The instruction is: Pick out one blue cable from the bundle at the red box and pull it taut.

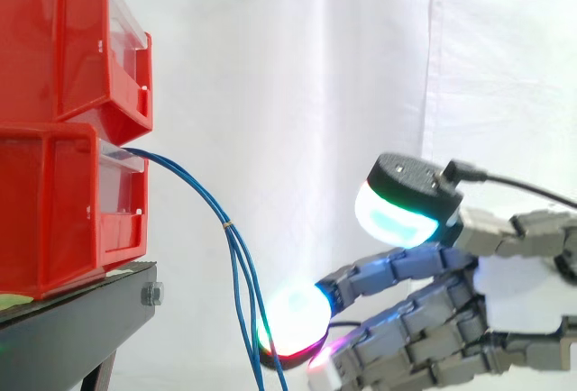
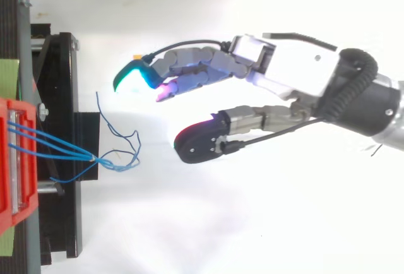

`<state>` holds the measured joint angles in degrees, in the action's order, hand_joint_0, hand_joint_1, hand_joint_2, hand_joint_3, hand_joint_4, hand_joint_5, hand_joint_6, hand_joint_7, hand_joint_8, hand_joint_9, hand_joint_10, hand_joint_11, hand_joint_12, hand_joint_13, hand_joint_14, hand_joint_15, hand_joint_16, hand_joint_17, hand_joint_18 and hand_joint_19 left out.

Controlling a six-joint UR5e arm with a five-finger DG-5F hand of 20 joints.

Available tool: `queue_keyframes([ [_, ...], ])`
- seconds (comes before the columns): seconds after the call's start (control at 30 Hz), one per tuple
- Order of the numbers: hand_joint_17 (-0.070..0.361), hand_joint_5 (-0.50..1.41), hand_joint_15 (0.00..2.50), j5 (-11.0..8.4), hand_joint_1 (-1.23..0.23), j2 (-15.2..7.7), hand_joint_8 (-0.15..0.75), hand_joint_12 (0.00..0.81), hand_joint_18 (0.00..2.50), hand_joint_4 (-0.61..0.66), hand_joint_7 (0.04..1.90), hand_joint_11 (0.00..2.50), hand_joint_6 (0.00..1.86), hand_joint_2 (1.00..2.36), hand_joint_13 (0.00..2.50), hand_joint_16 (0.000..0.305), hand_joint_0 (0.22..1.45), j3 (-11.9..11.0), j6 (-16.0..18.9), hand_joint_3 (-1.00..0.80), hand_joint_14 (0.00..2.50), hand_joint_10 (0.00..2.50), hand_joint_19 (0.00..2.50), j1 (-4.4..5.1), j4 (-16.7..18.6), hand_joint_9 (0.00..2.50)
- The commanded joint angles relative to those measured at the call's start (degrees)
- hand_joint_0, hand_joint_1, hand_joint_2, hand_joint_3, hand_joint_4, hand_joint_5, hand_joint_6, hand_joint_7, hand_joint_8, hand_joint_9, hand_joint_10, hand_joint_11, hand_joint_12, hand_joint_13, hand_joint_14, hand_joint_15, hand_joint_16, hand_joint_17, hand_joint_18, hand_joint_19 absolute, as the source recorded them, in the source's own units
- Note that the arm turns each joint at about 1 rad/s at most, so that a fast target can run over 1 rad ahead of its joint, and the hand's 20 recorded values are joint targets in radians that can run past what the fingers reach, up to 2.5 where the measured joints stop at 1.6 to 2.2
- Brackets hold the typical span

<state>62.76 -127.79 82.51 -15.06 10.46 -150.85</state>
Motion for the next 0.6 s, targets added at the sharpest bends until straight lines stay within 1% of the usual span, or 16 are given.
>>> queue_keyframes([
  [0.0,0.113,-0.21,0.04,-0.18,-0.5,-1.76,0.265,0.318,0.22,0.17,0.64,0.15,0.5,1.0,0.4,0.05,0.52,-1.74,0.65,-0.48,0.0,0.01,0.28,0.09,0.47,0.67],
  [0.17,0.113,-0.21,0.06,-0.09,-0.5,-2.11,0.266,0.319,0.22,0.17,0.64,0.16,0.5,1.0,0.41,0.05,0.53,-1.92,-0.85,-0.48,0.0,0.01,0.28,0.26,1.27,0.67],
  [0.27,0.113,-0.21,0.07,0.08,-0.5,-3.52,0.265,0.319,0.22,0.17,0.66,0.17,0.5,1.0,0.42,0.05,0.53,-1.92,-0.94,-0.48,0.0,0.01,0.29,0.26,2.76,0.67],
  [0.3,0.113,-0.2,0.08,0.08,-0.5,-4.92,0.265,0.319,0.22,0.17,0.68,0.18,0.5,1.0,0.42,0.05,0.53,-2.45,-0.67,-0.48,0.0,0.01,0.29,0.35,4.34,0.67],
  [0.37,0.113,-0.2,0.08,0.61,-0.51,-6.15,0.266,0.32,0.23,0.17,0.71,0.18,0.5,1.0,0.43,0.05,0.53,-2.8,0.29,-0.48,0.0,0.01,0.3,0.35,6.27,0.68],
  [0.4,0.113,-0.2,0.08,0.87,-0.51,-6.24,0.267,0.32,0.23,0.17,0.73,0.19,0.5,1.0,0.43,0.05,0.53,-2.97,0.56,-0.49,0.0,0.01,0.3,0.35,6.71,0.68],
  [0.43,0.113,-0.2,0.08,1.66,-0.51,-6.24,0.267,0.321,0.23,0.17,0.74,0.2,0.5,1.0,0.43,0.05,0.53,-3.15,1.08,-0.49,0.0,0.01,0.31,0.26,7.68,0.68],
  [0.47,0.114,-0.2,0.09,2.02,-0.52,-6.15,0.265,0.321,0.25,0.17,0.78,0.22,0.5,1.0,0.43,0.05,0.53,-3.41,1.17,-0.5,0.0,0.01,0.31,0.26,7.94,0.68],
  [0.53,0.114,-0.2,0.1,2.63,-0.62,-6.15,0.264,0.323,0.27,0.17,0.85,0.27,0.5,1.0,0.46,0.051,0.52,-4.29,1.17,-0.5,0.0,0.01,0.32,0.09,8.03,0.68],
  [0.57,0.113,-0.2,0.1,3.16,-0.62,-6.15,0.263,0.323,0.28,0.17,0.86,0.28,0.5,1.0,0.46,0.05,0.53,-4.73,1.17,-0.5,0.0,0.01,0.32,0.0,7.68,0.68],
])
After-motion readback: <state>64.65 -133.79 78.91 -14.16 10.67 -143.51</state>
